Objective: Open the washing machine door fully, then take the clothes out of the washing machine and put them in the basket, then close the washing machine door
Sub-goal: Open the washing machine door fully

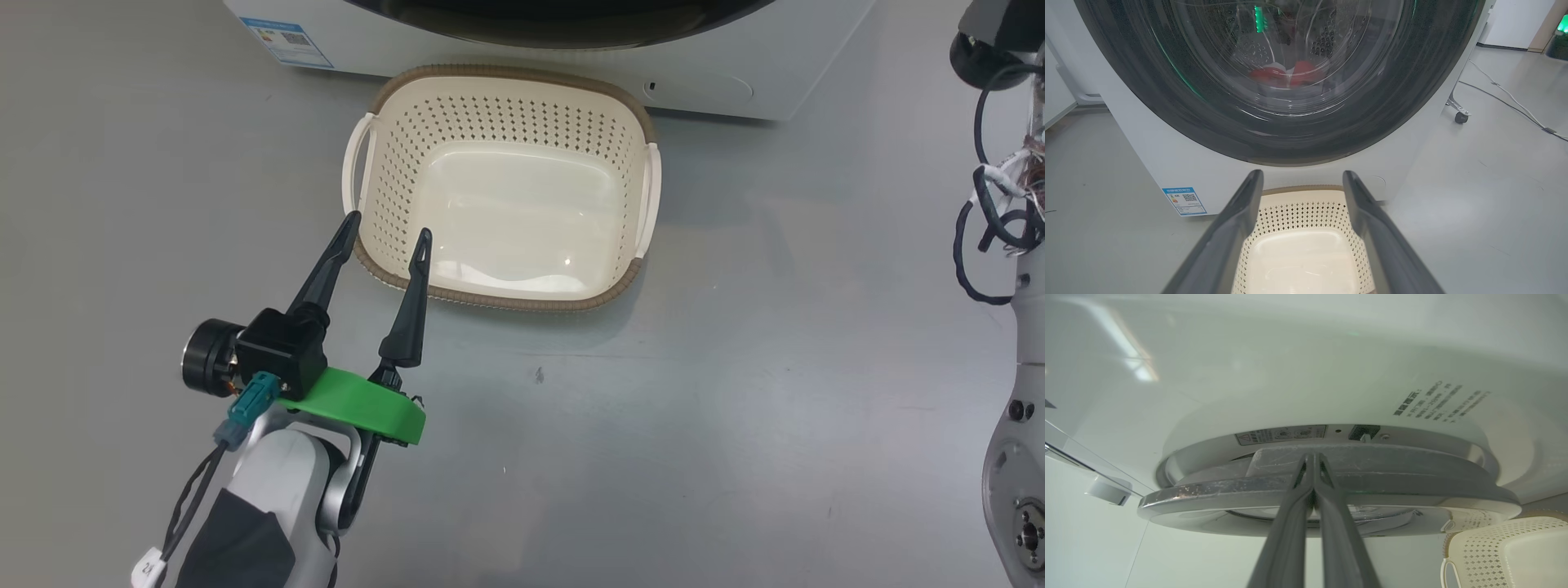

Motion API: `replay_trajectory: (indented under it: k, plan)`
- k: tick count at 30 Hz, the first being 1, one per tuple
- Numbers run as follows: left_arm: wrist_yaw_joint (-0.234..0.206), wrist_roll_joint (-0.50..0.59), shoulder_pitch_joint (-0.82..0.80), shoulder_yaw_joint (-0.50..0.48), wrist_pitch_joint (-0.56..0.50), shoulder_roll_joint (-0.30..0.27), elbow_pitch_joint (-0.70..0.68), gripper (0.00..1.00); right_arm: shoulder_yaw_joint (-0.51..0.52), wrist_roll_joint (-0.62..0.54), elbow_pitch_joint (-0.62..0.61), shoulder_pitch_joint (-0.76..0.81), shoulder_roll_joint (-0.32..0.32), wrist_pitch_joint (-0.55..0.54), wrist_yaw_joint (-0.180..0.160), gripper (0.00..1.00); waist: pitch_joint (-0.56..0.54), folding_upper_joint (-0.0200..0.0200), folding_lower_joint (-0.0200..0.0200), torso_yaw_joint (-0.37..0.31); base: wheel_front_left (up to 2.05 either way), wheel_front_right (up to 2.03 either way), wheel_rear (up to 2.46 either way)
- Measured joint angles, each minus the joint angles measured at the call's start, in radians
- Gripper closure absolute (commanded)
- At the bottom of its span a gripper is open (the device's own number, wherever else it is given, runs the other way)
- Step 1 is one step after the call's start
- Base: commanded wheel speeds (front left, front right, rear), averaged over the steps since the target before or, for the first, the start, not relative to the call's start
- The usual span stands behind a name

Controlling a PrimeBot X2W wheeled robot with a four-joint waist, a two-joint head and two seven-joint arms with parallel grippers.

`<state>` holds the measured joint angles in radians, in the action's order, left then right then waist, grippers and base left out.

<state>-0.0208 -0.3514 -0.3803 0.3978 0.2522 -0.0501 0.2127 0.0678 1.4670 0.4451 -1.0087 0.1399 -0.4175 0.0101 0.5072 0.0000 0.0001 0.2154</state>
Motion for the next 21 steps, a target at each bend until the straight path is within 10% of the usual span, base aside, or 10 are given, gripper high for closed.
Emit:
replay_trajectory:
  k: [21]
  plan:
    - [0.01,0.0,-0.026,0.009,0.0,0.01,0.011,0.0,-0.015,-0.004,0.146,-0.159,0.049,-0.049,-0.039,1.0,0.031,0.0,0.0,0.042,0.0,0.0,0.0]
